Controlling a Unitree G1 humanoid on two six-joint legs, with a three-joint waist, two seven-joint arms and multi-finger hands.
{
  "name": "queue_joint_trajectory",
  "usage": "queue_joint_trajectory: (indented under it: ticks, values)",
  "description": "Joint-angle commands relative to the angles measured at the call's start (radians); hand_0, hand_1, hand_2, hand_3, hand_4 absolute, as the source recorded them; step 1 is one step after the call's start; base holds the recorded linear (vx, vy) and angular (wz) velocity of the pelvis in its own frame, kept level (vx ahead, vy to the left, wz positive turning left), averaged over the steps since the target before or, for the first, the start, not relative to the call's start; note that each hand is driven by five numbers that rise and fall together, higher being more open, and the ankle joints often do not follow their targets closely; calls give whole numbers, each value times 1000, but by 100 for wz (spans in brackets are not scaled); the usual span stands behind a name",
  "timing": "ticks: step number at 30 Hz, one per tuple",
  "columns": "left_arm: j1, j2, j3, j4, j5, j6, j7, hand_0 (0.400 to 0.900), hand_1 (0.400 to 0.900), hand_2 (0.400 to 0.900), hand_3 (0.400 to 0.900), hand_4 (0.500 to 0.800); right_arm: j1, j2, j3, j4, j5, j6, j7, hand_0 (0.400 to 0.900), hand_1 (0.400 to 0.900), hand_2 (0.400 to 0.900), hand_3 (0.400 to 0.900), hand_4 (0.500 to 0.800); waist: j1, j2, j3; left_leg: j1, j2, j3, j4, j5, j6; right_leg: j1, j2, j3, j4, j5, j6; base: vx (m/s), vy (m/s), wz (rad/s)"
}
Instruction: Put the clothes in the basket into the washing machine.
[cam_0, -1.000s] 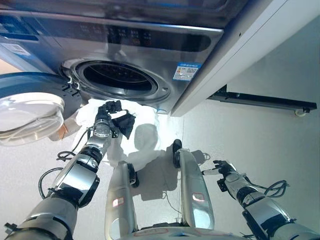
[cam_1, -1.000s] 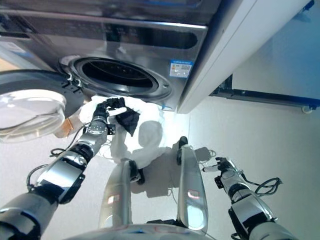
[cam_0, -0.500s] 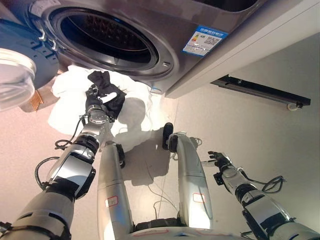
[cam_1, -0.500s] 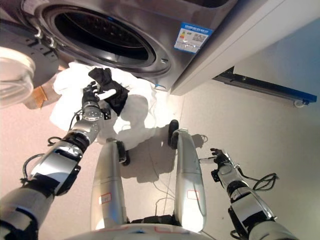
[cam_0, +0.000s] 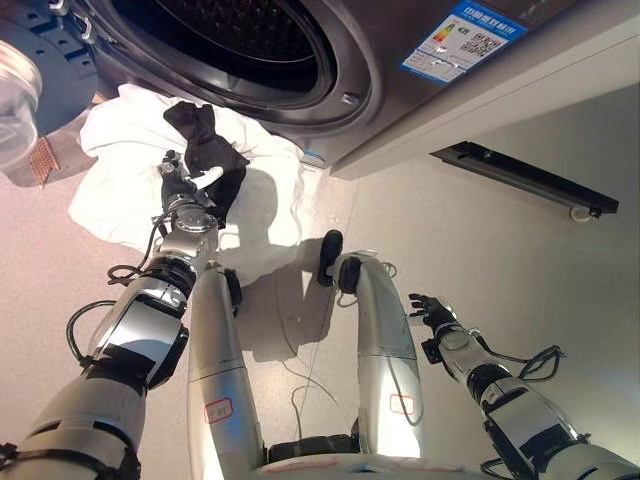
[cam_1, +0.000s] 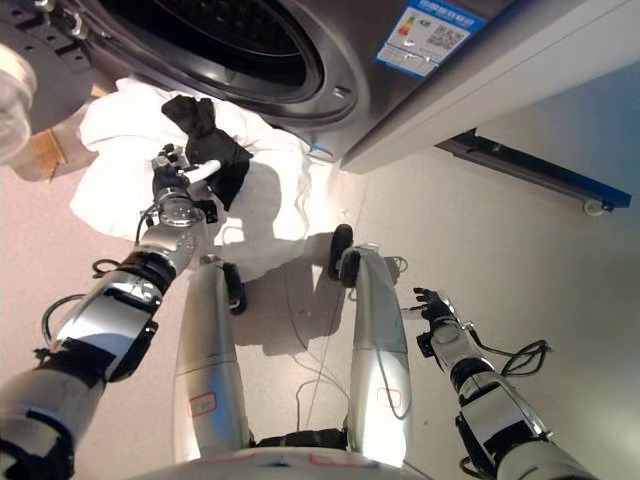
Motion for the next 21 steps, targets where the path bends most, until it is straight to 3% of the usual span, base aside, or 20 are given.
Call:
queue_joint_trajectory:
  ticks: [1,13,21]
  values:
    - [-65,68,-24,-87,24,-12,53,900,900,900,900,800,134,-63,8,21,42,8,-40,900,900,900,900,800,5,-9,-59,-39,19,-35,-21,-7,47,42,-15,66,34,-65,45,35,-12,2]
    - [-195,121,-93,-76,36,30,33,900,900,900,900,800,150,-93,-14,37,87,-14,-24,900,900,900,900,800,-38,0,-31,-144,10,-48,93,-58,70,-73,6,105,111,-86,31,25,-7,-5]
    - [-227,129,-105,-38,-10,-5,16,900,900,900,900,800,150,-112,-18,40,106,-17,-37,900,900,900,900,800,-76,14,-15,-187,24,-37,151,-91,86,-140,20,127,161,-102,20,-4,38,-16]
